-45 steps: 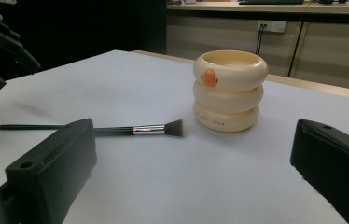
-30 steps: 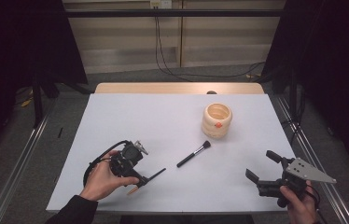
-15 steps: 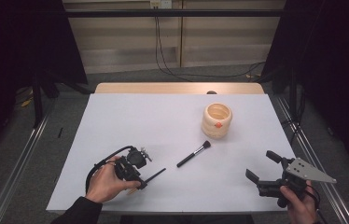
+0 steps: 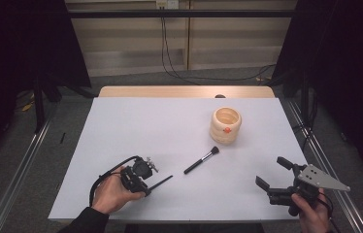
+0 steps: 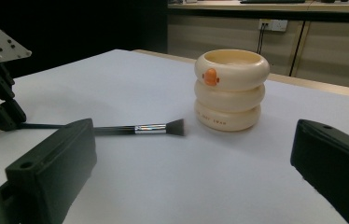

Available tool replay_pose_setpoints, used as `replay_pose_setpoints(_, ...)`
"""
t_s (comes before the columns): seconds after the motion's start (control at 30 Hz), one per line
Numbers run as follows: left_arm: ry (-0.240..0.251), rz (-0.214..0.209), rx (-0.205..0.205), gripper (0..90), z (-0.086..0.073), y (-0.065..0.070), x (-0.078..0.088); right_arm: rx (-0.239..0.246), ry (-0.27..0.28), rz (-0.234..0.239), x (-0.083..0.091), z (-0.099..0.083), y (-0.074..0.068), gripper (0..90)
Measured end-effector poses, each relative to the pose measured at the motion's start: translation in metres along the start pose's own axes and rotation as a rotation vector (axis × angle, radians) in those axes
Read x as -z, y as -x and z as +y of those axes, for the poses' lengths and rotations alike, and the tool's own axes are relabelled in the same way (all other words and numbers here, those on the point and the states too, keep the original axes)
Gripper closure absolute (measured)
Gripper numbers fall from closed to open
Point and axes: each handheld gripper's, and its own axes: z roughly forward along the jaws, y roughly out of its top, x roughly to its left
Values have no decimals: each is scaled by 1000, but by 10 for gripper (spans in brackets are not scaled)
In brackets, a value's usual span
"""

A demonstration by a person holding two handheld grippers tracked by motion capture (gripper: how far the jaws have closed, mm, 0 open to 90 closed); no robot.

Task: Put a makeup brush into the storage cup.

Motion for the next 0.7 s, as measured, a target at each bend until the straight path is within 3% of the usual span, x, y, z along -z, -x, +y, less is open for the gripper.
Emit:
replay_pose_setpoints(0.07,4,4,-9,731,0,0,0,1,-5,7,0,0,0,0)
replay_pose_setpoints(0.13,-4,-6,8,737,1,0,0,-1,-8,9,-1,0,0,0)
replay_pose_setpoints(0.2,-22,8,-10,758,3,0,0,0,-2,8,-1,0,-1,0)
replay_pose_setpoints(0.27,-24,15,6,775,4,2,-1,-1,-6,9,-1,0,-1,0)
replay_pose_setpoints(0.57,-22,29,-29,834,4,3,0,5,-9,7,-1,0,-1,0)
replay_pose_setpoints(0.7,-17,6,-1,835,4,1,0,4,-9,4,-1,0,0,0)
